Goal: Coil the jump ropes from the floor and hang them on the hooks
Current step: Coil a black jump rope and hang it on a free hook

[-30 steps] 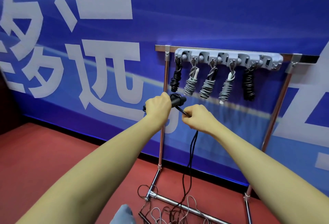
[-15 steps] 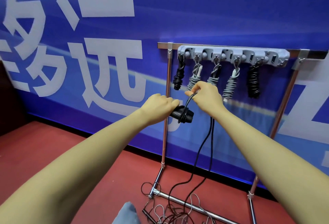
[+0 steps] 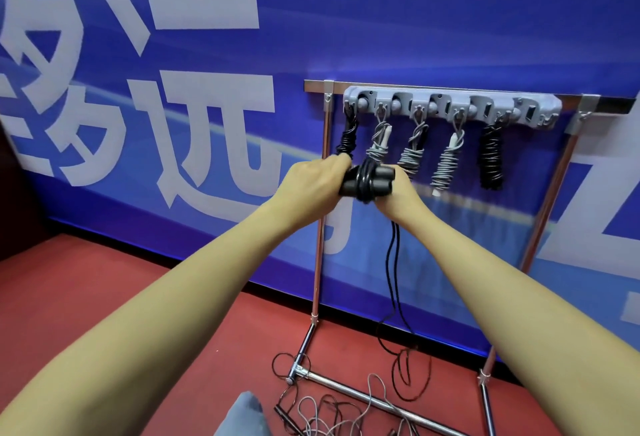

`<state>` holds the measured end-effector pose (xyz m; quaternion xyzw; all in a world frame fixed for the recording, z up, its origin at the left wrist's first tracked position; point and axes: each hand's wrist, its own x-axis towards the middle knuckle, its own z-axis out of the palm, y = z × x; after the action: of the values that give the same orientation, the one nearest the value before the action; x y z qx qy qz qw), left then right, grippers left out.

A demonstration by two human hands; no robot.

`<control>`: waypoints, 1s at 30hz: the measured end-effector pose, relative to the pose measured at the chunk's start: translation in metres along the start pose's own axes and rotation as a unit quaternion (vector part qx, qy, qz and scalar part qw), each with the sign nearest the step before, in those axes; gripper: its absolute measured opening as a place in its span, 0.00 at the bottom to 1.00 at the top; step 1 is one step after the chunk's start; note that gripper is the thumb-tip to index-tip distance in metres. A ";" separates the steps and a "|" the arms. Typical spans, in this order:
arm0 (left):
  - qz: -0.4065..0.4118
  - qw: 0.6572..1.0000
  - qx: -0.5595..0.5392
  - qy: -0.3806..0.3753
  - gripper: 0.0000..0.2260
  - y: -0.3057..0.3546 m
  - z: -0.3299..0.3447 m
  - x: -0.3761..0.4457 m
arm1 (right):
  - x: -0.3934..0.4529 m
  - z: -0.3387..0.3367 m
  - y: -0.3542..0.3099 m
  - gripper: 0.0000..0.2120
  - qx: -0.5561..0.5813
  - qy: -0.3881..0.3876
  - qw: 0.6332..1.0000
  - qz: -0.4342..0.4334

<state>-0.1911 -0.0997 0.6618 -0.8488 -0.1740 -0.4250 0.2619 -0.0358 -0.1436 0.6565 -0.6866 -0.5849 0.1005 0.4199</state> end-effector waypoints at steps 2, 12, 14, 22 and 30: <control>-0.109 0.993 -0.011 -0.041 0.06 0.008 -0.002 0.010 | 0.000 0.000 -0.007 0.11 0.040 0.000 0.999 0.010; -0.287 0.926 0.074 -0.233 0.07 0.006 -0.003 0.032 | -0.015 -0.010 -0.022 0.13 0.015 -0.094 0.995 -0.023; -0.297 0.916 0.086 -0.256 0.08 0.001 -0.001 0.027 | -0.018 -0.009 -0.024 0.12 -0.019 -0.101 0.994 -0.043; -0.228 0.886 0.161 -0.370 0.09 -0.012 0.011 -0.009 | -0.027 0.000 -0.014 0.11 -0.300 0.015 0.920 -0.253; 0.028 0.893 0.177 -0.413 0.09 -0.010 0.005 -0.022 | -0.017 0.008 -0.015 0.04 -0.082 0.071 0.991 -0.077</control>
<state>-0.2059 -0.0905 0.6443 -0.8919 -0.3154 0.0088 0.3241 -0.0564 -0.1556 0.6563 -0.6771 -0.6109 -0.0293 0.4092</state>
